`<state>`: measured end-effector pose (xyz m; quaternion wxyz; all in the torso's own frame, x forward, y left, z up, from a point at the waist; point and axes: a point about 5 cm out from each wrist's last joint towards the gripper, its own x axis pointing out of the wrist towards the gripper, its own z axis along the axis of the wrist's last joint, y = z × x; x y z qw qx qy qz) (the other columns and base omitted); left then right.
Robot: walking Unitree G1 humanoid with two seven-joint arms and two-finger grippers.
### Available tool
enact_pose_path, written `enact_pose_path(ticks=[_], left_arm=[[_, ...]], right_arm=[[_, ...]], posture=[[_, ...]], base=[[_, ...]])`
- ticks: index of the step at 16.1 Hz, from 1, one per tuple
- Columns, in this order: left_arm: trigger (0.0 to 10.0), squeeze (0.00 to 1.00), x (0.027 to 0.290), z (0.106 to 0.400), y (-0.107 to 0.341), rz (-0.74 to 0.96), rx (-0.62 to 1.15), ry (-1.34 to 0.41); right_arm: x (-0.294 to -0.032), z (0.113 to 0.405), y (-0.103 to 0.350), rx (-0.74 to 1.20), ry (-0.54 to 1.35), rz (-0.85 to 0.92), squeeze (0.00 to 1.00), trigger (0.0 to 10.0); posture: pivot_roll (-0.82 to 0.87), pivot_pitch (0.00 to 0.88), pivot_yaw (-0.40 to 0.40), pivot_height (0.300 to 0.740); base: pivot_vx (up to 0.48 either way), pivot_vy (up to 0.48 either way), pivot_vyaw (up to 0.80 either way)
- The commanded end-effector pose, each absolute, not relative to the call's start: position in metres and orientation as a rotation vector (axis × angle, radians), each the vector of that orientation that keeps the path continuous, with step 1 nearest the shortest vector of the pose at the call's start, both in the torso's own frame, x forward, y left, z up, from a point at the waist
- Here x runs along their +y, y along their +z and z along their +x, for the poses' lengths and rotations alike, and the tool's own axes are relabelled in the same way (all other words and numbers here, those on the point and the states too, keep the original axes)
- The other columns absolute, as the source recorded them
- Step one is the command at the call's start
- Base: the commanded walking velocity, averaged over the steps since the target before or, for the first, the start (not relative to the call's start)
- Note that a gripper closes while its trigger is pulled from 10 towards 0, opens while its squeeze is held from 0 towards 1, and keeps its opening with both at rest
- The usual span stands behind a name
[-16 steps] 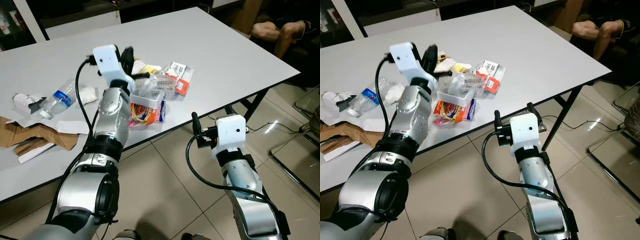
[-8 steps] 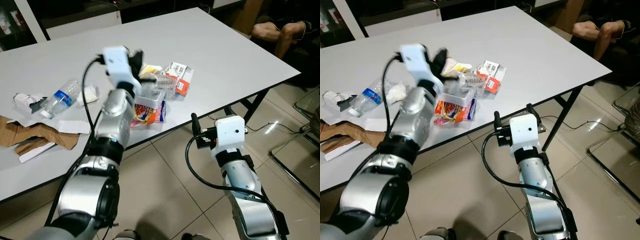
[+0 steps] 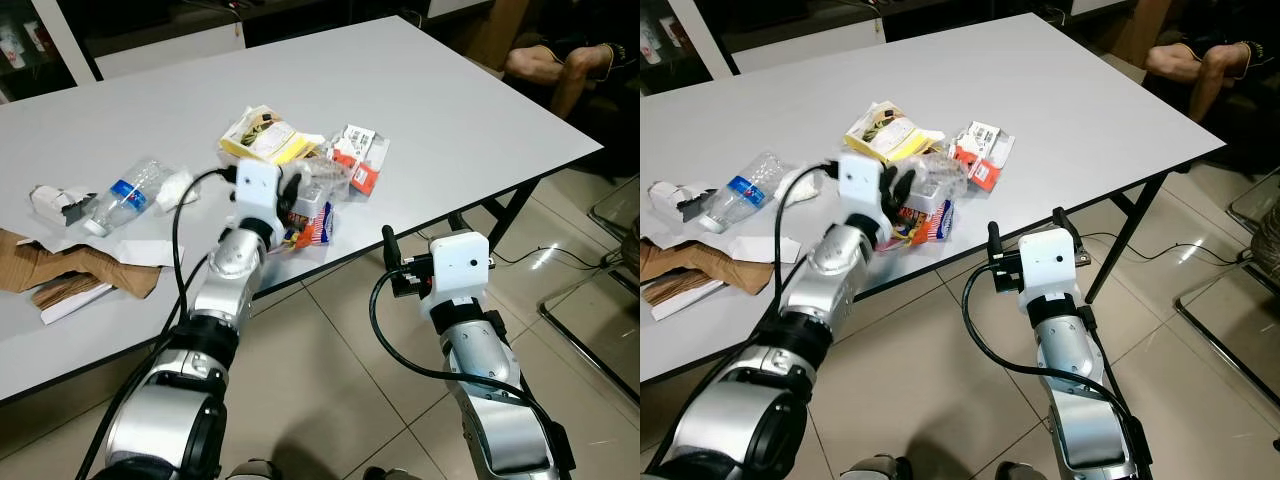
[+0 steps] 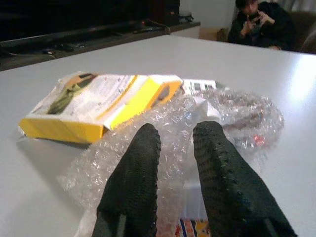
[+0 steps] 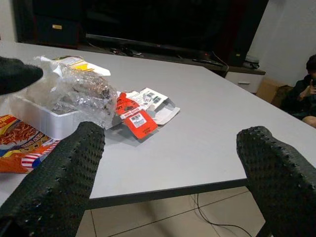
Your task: Picking trash to rubbish bin
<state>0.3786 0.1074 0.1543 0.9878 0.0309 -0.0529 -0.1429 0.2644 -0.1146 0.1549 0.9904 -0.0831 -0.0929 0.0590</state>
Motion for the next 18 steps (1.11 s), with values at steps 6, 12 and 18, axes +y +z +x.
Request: enact_pose_path(ticks=[6, 12, 18], left_arm=[[10.0, 1.00, 0.097, 0.373, 0.143, 0.060, -0.040, -0.327], [10.0, 0.00, 0.086, 0.372, 0.148, 0.005, -0.030, -0.409], [10.0, 0.00, 0.087, 0.372, 0.148, 0.018, -0.020, -0.409]], right_arm=[[-0.118, 0.264, 0.153, -0.188, 0.089, -0.147, 0.00, 10.0], [-0.119, 0.265, 0.154, -0.191, 0.080, -0.144, 0.00, 10.0], [-0.118, 0.265, 0.154, -0.193, 0.081, -0.146, 0.00, 10.0]], posture=[[0.12, 0.107, 0.039, 0.740], [0.12, 0.104, 0.042, 0.740], [0.12, 0.105, 0.044, 0.740]], base=[[0.000, 0.000, 0.00], [0.000, 0.127, 0.00], [0.000, 0.480, 0.00]])
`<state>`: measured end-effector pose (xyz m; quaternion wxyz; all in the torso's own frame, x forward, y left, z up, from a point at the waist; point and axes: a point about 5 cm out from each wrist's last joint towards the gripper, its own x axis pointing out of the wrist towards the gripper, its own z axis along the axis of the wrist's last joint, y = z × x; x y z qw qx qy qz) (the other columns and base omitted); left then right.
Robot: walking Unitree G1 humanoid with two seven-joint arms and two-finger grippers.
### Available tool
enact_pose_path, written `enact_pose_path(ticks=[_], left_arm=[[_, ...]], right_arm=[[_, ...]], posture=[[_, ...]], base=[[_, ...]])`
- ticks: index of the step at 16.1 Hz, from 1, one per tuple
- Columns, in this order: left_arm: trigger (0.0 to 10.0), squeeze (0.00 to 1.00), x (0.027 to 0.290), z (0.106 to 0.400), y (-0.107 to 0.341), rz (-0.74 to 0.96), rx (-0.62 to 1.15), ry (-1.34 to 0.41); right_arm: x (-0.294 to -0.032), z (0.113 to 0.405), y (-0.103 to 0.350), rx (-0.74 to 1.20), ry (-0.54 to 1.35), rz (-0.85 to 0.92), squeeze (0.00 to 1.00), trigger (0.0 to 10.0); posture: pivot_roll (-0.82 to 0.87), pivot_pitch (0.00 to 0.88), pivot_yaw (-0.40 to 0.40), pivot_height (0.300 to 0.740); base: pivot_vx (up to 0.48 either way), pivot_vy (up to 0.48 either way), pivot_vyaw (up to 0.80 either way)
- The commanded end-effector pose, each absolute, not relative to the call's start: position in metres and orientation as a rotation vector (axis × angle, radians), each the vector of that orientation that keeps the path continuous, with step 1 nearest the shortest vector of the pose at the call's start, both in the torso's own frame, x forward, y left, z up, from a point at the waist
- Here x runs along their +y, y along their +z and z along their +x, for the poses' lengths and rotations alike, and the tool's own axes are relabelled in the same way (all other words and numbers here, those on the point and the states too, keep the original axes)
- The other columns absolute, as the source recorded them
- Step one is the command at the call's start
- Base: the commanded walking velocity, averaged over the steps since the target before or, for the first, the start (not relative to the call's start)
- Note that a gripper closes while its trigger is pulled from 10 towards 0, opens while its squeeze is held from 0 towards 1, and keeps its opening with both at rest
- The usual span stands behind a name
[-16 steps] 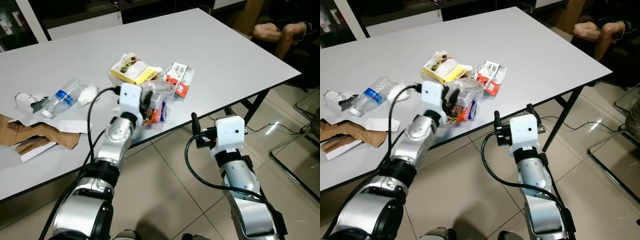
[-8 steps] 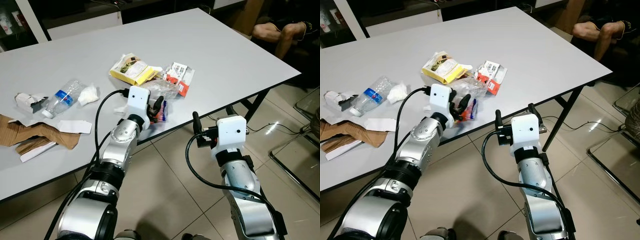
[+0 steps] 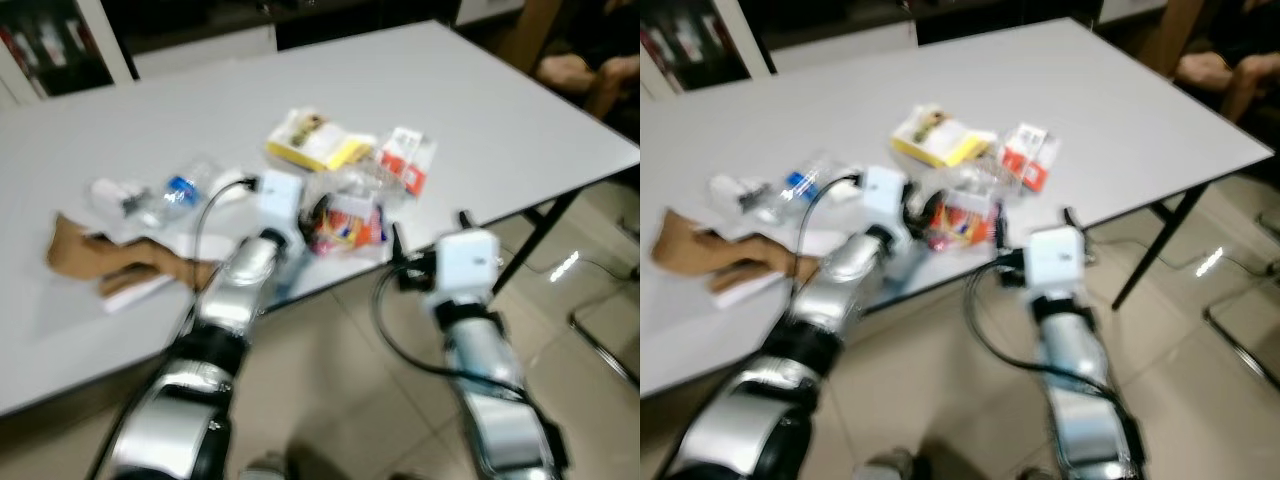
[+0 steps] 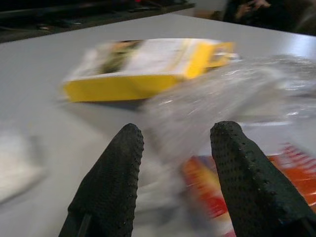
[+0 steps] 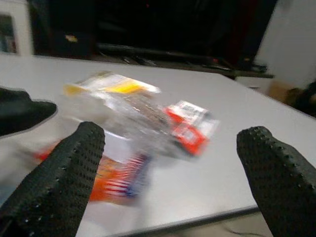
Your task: Picking trash to rubbish bin
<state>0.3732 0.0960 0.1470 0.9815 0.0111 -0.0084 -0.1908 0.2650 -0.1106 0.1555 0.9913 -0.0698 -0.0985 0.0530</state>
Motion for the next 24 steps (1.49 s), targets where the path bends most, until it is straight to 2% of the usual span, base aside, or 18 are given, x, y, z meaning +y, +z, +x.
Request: enact_pose_path(ticks=[1, 3, 8, 11, 15, 24], left_arm=[[10.0, 0.00, 0.087, 0.372, 0.148, 0.019, -0.018, -0.408], [10.0, 0.00, 0.087, 0.371, 0.148, 0.022, -0.017, -0.408], [10.0, 0.00, 0.085, 0.369, 0.148, 0.039, -0.033, -0.440], [10.0, 0.00, 0.082, 0.368, 0.149, 0.038, -0.034, -0.460], [10.0, 0.00, 0.081, 0.369, 0.149, 0.046, -0.032, -0.477], [10.0, 0.00, 0.073, 0.367, 0.146, 0.037, -0.016, -0.514]], right_arm=[[-0.118, 0.265, 0.154, -0.193, 0.080, -0.146, 0.00, 10.0], [-0.118, 0.265, 0.154, -0.194, 0.079, -0.146, 0.00, 10.0], [-0.119, 0.264, 0.154, -0.200, 0.066, -0.152, 0.00, 10.0], [-0.133, 0.262, 0.160, -0.213, -0.058, -0.198, 0.00, 10.0], [-0.145, 0.249, 0.158, -0.194, -0.142, -0.174, 0.00, 10.0], [-0.143, 0.246, 0.156, -0.176, -0.139, -0.153, 0.00, 10.0]], posture=[[0.12, 0.105, 0.044, 0.740], [0.12, 0.106, 0.045, 0.740], [0.12, 0.110, 0.048, 0.740], [0.12, 0.114, 0.048, 0.740], [0.11, 0.119, 0.055, 0.740], [0.10, 0.122, 0.060, 0.740]], base=[[0.000, 0.480, 0.00], [0.000, 0.480, 0.00], [0.000, 0.000, 0.00], [0.000, 0.000, 0.00], [0.000, 0.000, 0.00], [0.000, 0.000, -0.80]])
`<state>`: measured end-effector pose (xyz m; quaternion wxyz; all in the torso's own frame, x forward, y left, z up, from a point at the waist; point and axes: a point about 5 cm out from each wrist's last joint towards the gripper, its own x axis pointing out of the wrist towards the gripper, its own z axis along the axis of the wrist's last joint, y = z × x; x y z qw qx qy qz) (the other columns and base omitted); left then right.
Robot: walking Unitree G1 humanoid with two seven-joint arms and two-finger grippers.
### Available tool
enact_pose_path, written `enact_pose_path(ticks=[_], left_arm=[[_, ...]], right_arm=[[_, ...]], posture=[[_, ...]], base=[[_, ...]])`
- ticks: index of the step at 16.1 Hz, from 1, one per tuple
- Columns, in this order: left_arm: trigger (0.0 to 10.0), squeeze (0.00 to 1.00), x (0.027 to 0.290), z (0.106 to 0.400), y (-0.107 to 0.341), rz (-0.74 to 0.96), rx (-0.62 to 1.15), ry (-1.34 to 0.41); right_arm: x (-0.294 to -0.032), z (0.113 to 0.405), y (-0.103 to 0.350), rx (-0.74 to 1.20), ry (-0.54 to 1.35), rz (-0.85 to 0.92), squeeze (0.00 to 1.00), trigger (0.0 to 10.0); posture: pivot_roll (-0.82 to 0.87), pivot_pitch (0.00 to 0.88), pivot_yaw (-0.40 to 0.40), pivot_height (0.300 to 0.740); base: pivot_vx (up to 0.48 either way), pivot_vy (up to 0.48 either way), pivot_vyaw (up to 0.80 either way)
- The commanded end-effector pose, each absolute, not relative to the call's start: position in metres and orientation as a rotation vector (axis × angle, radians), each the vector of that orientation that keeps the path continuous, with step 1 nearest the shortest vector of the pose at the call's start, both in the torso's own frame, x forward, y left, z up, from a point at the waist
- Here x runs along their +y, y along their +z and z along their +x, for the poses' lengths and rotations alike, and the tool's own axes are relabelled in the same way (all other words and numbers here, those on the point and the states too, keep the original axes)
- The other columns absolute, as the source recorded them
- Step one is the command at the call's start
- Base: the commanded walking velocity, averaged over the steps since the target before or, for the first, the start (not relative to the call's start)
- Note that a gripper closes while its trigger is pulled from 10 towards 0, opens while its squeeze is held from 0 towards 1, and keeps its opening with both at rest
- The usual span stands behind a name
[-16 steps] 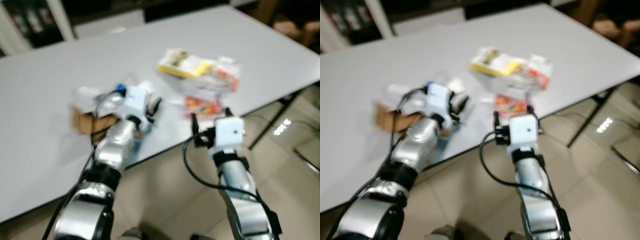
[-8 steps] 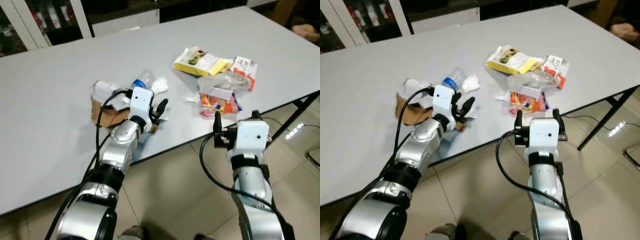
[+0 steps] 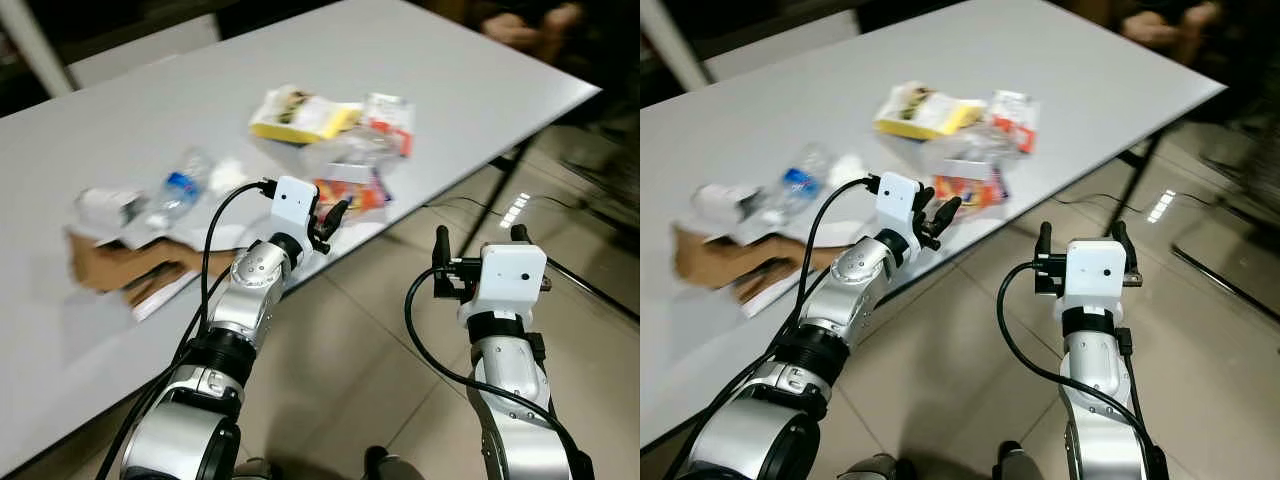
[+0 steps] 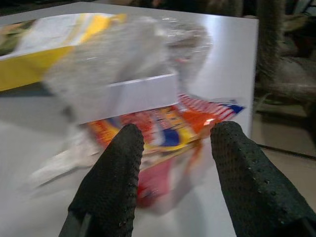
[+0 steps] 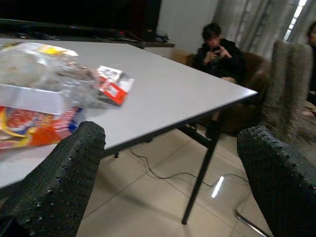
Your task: Picking trash to rubbish bin
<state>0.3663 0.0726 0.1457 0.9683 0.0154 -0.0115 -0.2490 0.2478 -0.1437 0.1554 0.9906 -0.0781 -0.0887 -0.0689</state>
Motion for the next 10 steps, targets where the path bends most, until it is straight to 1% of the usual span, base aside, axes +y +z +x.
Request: enact_pose_path(ticks=[1, 3, 4, 5, 10], left_arm=[[10.0, 0.00, 0.0735, 0.3675, 0.1464, 0.041, -0.017, -0.514], [10.0, 0.00, 0.0744, 0.3678, 0.1464, 0.043, -0.018, -0.514], [10.0, 0.00, 0.0751, 0.3679, 0.1461, 0.040, -0.017, -0.511], [10.0, 1.00, 0.0763, 0.3681, 0.1464, 0.037, -0.024, -0.503], [10.0, 1.00, 0.0778, 0.3677, 0.1481, 0.023, -0.042, -0.518]], right_arm=[[-0.1422, 0.2453, 0.1559, -0.175, -0.137, -0.151, 0.00, 10.0], [-0.1408, 0.2448, 0.1555, -0.170, -0.133, -0.146, 0.00, 10.0], [-0.1395, 0.2437, 0.1560, -0.174, -0.125, -0.142, 0.00, 10.0], [-0.1382, 0.2429, 0.1569, -0.182, -0.116, -0.138, 0.00, 10.0], [-0.1342, 0.2406, 0.1584, -0.190, -0.092, -0.135, 0.00, 10.0]], posture=[[0.10, 0.124, 0.060, 0.740], [0.10, 0.127, 0.061, 0.740], [0.10, 0.130, 0.061, 0.740], [0.09, 0.131, 0.061, 0.740], [0.09, 0.138, 0.057, 0.740]], base=[[0.000, 0.000, -0.80], [0.000, 0.000, -0.80], [0.000, 0.000, -0.50], [0.000, 0.000, 0.00], [0.000, 0.000, 0.00]])
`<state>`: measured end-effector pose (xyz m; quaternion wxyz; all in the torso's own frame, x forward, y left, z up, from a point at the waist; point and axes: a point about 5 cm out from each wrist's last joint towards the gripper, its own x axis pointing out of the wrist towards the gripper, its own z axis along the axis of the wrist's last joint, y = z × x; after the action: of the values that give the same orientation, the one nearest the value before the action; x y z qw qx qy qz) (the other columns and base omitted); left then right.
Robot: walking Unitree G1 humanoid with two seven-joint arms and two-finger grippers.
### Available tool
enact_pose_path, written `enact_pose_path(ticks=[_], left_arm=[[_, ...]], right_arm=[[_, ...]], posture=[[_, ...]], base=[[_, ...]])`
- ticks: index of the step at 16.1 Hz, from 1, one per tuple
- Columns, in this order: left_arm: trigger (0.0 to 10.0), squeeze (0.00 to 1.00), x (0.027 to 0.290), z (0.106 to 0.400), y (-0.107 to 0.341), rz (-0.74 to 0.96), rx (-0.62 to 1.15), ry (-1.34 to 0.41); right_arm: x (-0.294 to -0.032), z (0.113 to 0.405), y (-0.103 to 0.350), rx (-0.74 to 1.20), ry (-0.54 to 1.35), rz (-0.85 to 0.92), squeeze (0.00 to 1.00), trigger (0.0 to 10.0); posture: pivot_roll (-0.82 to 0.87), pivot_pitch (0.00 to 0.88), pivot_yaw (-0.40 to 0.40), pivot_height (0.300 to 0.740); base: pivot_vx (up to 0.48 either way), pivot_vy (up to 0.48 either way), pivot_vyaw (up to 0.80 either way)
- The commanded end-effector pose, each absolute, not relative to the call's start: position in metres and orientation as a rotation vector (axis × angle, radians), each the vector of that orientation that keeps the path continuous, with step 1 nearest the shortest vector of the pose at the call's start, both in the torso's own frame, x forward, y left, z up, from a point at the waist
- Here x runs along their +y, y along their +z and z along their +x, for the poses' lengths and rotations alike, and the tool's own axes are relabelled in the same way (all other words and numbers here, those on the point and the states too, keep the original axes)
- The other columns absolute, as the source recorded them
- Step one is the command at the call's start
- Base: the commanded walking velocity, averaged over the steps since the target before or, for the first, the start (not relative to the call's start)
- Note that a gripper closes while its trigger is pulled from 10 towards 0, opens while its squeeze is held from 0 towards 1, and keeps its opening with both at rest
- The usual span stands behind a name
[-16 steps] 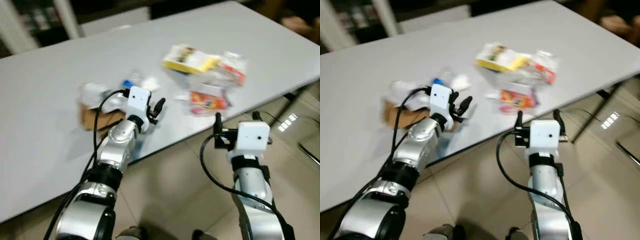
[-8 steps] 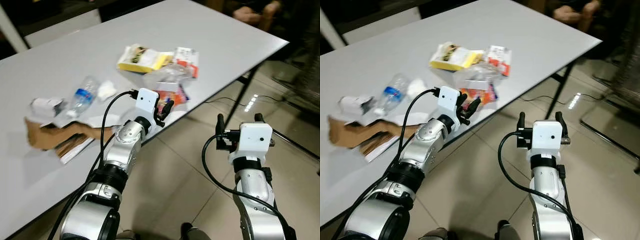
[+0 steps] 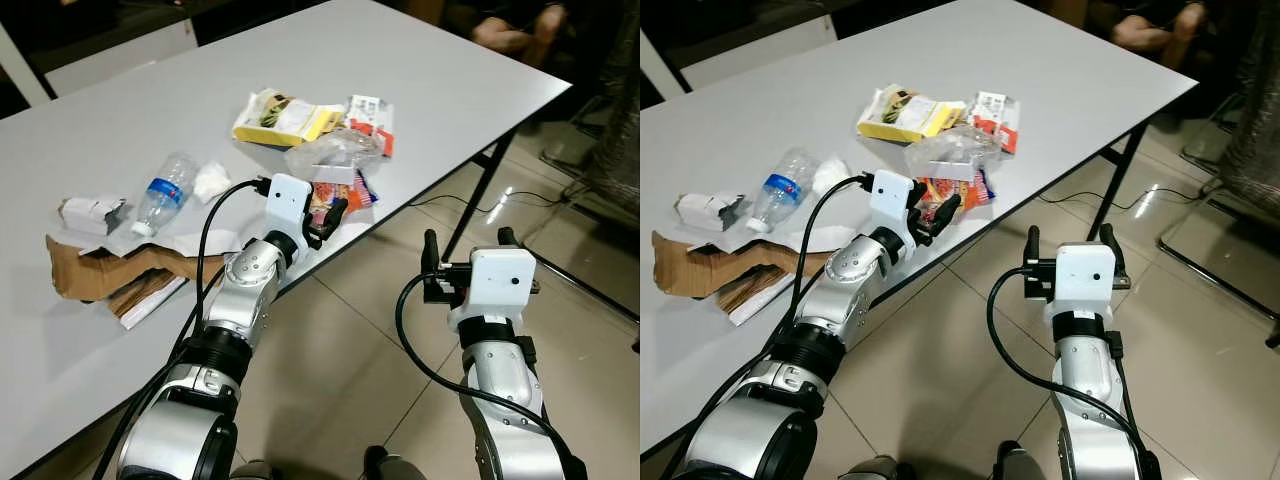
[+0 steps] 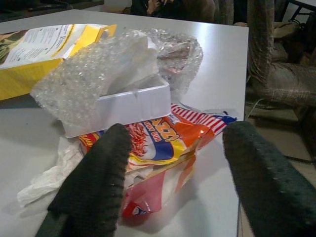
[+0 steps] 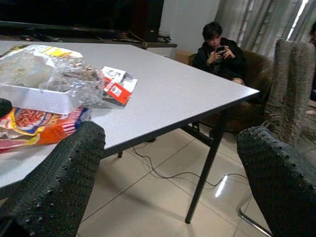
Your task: Picking trash to rubbish bin
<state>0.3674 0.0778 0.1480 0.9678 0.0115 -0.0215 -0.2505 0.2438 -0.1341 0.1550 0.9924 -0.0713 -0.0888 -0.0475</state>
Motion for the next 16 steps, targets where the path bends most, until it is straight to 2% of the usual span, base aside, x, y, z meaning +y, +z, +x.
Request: enact_pose_path(ticks=[1, 6, 13, 16], left_arm=[[10.0, 1.00, 0.078, 0.368, 0.148, 0.026, -0.043, -0.523], [10.0, 1.00, 0.077, 0.367, 0.145, 0.042, -0.036, -0.551], [10.0, 1.00, 0.077, 0.374, 0.153, 0.067, -0.045, -0.552], [10.0, 1.00, 0.071, 0.375, 0.151, 0.101, -0.028, -0.582]], right_arm=[[-0.134, 0.240, 0.158, -0.189, -0.090, -0.134, 0.00, 10.0], [-0.134, 0.239, 0.153, -0.155, -0.099, -0.114, 0.00, 10.0], [-0.131, 0.227, 0.125, 0.002, -0.092, -0.052, 0.00, 10.0], [-0.118, 0.223, 0.127, 0.004, 0.011, 0.022, 0.00, 10.0]], posture=[[0.09, 0.139, 0.057, 0.740], [0.09, 0.149, 0.061, 0.740], [0.08, 0.174, 0.084, 0.740], [0.06, 0.183, 0.094, 0.740]], base=[[0.000, 0.000, 0.00], [0.000, 0.000, 0.00], [0.000, 0.000, 0.00], [0.000, 0.000, 0.00]])
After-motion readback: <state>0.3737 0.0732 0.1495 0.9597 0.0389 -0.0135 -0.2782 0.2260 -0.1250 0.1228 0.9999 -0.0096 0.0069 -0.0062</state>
